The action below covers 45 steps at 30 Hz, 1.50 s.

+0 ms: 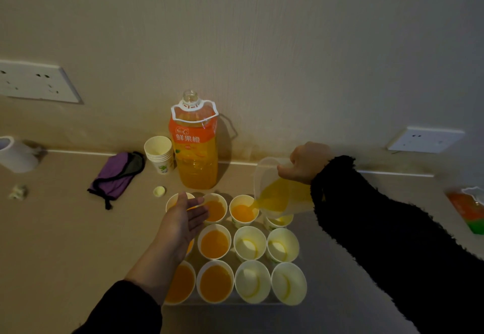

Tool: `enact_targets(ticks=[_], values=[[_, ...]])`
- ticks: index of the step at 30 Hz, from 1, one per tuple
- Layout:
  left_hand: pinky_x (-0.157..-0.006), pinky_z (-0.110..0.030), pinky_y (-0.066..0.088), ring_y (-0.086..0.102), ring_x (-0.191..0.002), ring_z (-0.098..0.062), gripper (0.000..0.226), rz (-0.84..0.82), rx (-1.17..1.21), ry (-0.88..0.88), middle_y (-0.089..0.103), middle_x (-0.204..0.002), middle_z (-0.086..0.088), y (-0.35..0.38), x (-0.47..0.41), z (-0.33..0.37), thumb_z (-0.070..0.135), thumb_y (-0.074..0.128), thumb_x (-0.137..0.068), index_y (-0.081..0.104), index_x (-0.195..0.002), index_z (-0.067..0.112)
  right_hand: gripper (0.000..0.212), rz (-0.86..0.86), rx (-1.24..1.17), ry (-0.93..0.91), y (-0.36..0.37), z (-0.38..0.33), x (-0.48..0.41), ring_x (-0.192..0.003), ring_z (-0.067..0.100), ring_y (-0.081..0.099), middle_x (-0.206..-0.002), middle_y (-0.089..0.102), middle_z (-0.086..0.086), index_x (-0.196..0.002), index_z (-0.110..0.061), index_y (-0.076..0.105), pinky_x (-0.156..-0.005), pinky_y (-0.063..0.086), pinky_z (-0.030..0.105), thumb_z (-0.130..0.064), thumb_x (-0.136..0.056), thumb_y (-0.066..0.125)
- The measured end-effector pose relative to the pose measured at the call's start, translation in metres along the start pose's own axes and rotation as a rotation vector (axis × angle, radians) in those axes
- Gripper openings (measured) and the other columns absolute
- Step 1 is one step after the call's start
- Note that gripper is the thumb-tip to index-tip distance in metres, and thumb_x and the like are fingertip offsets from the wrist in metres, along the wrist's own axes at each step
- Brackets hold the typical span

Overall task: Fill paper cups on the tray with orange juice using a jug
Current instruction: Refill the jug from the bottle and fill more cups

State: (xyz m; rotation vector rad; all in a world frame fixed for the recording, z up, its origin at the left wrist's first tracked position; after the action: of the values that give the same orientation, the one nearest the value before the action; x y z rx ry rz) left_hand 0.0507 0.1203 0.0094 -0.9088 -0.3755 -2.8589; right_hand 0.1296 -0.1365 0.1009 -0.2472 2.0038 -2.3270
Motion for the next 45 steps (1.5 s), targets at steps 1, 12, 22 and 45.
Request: enact_targets(ticks=[1, 12, 22, 45], values=[[-0.094, -0.037, 0.038, 0.056, -0.105, -0.027, 0.050, 0.000, 0.000, -0.002, 0.063, -0.096, -0.011, 0.0000, -0.0004, -0.0001, 0.045, 0.023, -0.101, 0.059, -0.093, 0.012, 0.061, 0.000, -0.001, -0.001, -0.0005, 0.0001, 0.0003, -0.051, 0.019, 0.044, -0.051, 0.042, 0.002, -0.054, -0.011, 0.049, -0.050, 0.030, 0.023, -0.064, -0.085, 0.042], [-0.086, -0.035, 0.042, 0.057, -0.101, -0.025, 0.050, 0.004, 0.001, 0.005, 0.063, -0.098, -0.011, 0.0001, -0.0003, -0.0009, 0.045, 0.024, -0.101, 0.060, -0.094, 0.011, 0.060, -0.020, -0.004, 0.002, -0.0002, -0.0009, 0.0018, -0.049, 0.015, 0.041, -0.053, 0.043, 0.001, -0.061, -0.009, 0.056, -0.052, 0.032, 0.023, -0.063, -0.085, 0.043], [-0.089, -0.036, 0.038, 0.056, -0.106, -0.026, 0.050, 0.005, 0.006, 0.000, 0.064, -0.097, -0.010, 0.0006, 0.0011, -0.0023, 0.047, 0.024, -0.101, 0.060, -0.095, 0.012, 0.061, 0.000, -0.016, -0.002, 0.0016, -0.0019, 0.0023, -0.052, 0.020, 0.044, -0.052, 0.041, 0.002, -0.056, -0.010, 0.050, -0.051, 0.030, 0.023, -0.064, -0.083, 0.043], [-0.095, -0.038, 0.039, 0.057, -0.106, -0.027, 0.051, 0.009, 0.003, -0.007, 0.064, -0.098, -0.011, -0.0019, 0.0020, -0.0039, 0.047, 0.024, -0.101, 0.061, -0.094, 0.012, 0.062, 0.003, -0.026, -0.023, 0.0030, -0.0054, 0.0006, -0.055, 0.021, 0.048, -0.053, 0.043, 0.002, -0.050, -0.014, 0.042, -0.050, 0.030, 0.022, -0.070, -0.079, 0.038]])
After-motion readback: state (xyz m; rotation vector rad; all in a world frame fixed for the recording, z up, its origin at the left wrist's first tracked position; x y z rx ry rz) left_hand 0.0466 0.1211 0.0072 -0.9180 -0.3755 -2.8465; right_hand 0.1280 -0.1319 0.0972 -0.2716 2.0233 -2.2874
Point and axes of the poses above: each hand's wrist, its own x-axis away from the middle knuckle, its own y-axis out of the palm, z = x × y, the point moved 5 cm from there along -x, towards the middle knuckle
